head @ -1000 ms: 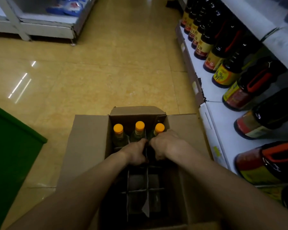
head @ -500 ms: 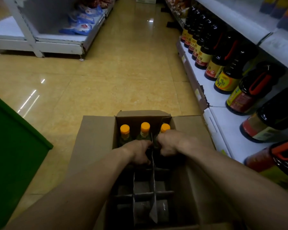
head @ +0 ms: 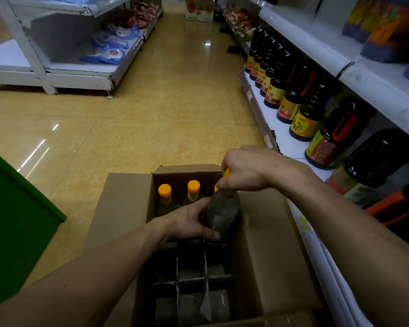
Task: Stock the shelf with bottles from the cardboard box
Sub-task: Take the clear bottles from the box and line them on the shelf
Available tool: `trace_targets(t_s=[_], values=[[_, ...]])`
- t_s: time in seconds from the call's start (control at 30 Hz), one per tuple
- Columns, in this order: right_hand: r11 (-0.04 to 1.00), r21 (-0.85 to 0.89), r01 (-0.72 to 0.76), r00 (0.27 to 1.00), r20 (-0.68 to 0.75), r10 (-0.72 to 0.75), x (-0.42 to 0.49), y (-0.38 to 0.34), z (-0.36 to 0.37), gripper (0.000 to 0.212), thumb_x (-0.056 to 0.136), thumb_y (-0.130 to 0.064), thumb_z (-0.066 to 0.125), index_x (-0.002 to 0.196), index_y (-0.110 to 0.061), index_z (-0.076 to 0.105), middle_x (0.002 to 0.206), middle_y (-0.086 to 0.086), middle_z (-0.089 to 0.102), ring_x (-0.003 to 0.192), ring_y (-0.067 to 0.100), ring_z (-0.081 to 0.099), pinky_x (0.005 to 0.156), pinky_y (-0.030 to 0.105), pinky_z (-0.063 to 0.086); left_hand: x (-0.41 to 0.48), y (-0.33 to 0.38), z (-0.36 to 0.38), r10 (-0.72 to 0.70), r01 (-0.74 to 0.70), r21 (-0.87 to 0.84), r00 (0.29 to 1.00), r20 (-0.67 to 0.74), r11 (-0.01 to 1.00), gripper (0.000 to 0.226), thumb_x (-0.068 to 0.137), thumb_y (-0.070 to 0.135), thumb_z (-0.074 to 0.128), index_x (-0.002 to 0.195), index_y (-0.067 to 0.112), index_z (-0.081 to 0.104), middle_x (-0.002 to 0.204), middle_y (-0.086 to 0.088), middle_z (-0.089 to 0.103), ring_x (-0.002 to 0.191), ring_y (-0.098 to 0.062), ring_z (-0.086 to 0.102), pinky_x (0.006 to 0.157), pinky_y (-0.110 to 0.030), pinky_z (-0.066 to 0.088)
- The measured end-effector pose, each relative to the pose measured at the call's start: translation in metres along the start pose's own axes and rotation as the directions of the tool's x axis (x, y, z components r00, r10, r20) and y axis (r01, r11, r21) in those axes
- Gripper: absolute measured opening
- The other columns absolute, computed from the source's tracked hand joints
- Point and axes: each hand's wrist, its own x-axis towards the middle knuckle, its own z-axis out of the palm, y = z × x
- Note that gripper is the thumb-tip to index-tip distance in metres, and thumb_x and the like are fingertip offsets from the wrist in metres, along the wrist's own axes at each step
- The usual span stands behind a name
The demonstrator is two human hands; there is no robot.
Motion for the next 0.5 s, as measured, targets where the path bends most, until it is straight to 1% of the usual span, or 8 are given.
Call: trace_targets(t_s=[0.1, 0.17, 0.23, 0.27, 0.3, 0.33, 0.4, 0.5], values=[[0.997, 0.073, 0.012, 0.993, -0.118, -0.003, -0.015, -0.002, -0.023, 0.039, 0.087, -0.050, 0.064, 0.089, -0.012, 0.074, 0.075, 0.003, 0.063, 0.071, 0.022, 0.061, 0.059, 0.036, 0.045, 0.000, 0.005, 0.006, 0.065, -0.068, -0.099, 0.997, -0.038, 0.993, 0.089, 0.078, 0.031, 0.086, 0.149, 0.041, 0.032, 0.137, 0.015, 0.053, 0.135, -0.014, 0.047, 0.109, -0.029, 0.038], [0.987, 0.149, 0.055, 0.983, -0.181, -0.028, -0.026, -0.001, -0.040, 0.038, 0.087, -0.049, 0.066, 0.089, -0.012, 0.074, 0.073, 0.003, 0.060, 0.069, 0.019, 0.057, 0.060, 0.038, 0.045, -0.003, 0.010, 0.001, 0.102, -0.104, -0.123, 0.995, -0.022, 0.987, 0.086, 0.077, 0.029, 0.087, 0.143, 0.043, 0.034, 0.131, 0.020, 0.054, 0.129, -0.009, 0.049, 0.106, -0.025, 0.040], [0.962, 0.235, 0.139, 0.974, -0.206, -0.091, -0.038, 0.001, -0.057, 0.030, 0.089, -0.049, 0.068, 0.092, -0.019, 0.073, 0.085, 0.002, 0.068, 0.079, 0.019, 0.064, 0.070, 0.041, 0.054, -0.011, 0.013, -0.008, 0.126, -0.123, -0.120, 0.992, 0.020, 0.985, 0.079, 0.077, 0.026, 0.087, 0.136, 0.044, 0.038, 0.128, 0.020, 0.055, 0.123, -0.004, 0.051, 0.105, -0.023, 0.041], [0.945, 0.270, 0.182, 0.968, -0.215, -0.125, -0.043, 0.002, -0.064, 0.024, 0.090, -0.048, 0.069, 0.094, -0.025, 0.072, 0.091, 0.000, 0.069, 0.085, 0.017, 0.065, 0.076, 0.043, 0.056, -0.015, 0.013, -0.013, 0.139, -0.135, -0.121, 0.990, 0.028, 0.983, 0.078, 0.076, 0.027, 0.088, 0.136, 0.044, 0.041, 0.130, 0.019, 0.057, 0.124, -0.004, 0.053, 0.108, -0.027, 0.042], [0.928, 0.297, 0.223, 0.961, -0.224, -0.159, -0.048, 0.002, -0.070, 0.017, 0.090, -0.046, 0.070, 0.096, -0.030, 0.069, 0.095, -0.005, 0.067, 0.090, 0.014, 0.063, 0.078, 0.041, 0.055, -0.020, 0.013, -0.018, 0.147, -0.143, -0.123, 0.989, 0.025, 0.982, 0.077, 0.076, 0.027, 0.088, 0.136, 0.045, 0.043, 0.132, 0.018, 0.059, 0.125, -0.004, 0.054, 0.110, -0.029, 0.042], [0.914, 0.311, 0.260, 0.953, -0.233, -0.192, -0.051, 0.004, -0.075, 0.013, 0.091, -0.044, 0.070, 0.097, -0.033, 0.067, 0.098, -0.009, 0.064, 0.092, 0.011, 0.061, 0.080, 0.039, 0.054, -0.024, 0.013, -0.022, 0.159, -0.155, -0.132, 0.987, 0.018, 0.979, 0.076, 0.076, 0.026, 0.088, 0.134, 0.048, 0.044, 0.133, 0.017, 0.059, 0.124, -0.002, 0.055, 0.108, -0.025, 0.043], [0.898, 0.304, 0.318, 0.936, -0.251, -0.247, -0.054, 0.006, -0.081, 0.010, 0.093, -0.040, 0.070, 0.100, -0.037, 0.063, 0.104, -0.014, 0.060, 0.098, 0.008, 0.058, 0.083, 0.037, 0.053, -0.034, 0.017, -0.029, 0.181, -0.178, -0.171, 0.983, 0.001, 0.969, 0.073, 0.079, 0.017, 0.086, 0.131, 0.048, 0.045, 0.131, 0.015, 0.063, 0.115, 0.006, 0.060, 0.093, -0.011, 0.048], [0.890, 0.274, 0.365, 0.918, -0.265, -0.295, -0.055, 0.007, -0.086, 0.011, 0.094, -0.038, 0.068, 0.103, -0.042, 0.062, 0.110, -0.017, 0.057, 0.104, 0.010, 0.056, 0.088, 0.043, 0.055, -0.043, 0.024, -0.033, 0.207, -0.209, -0.233, 0.978, -0.034, 0.950, 0.068, 0.080, 0.004, 0.083, 0.127, 0.039, 0.047, 0.119, 0.006, 0.068, 0.102, 0.006, 0.067, 0.081, -0.010, 0.053]])
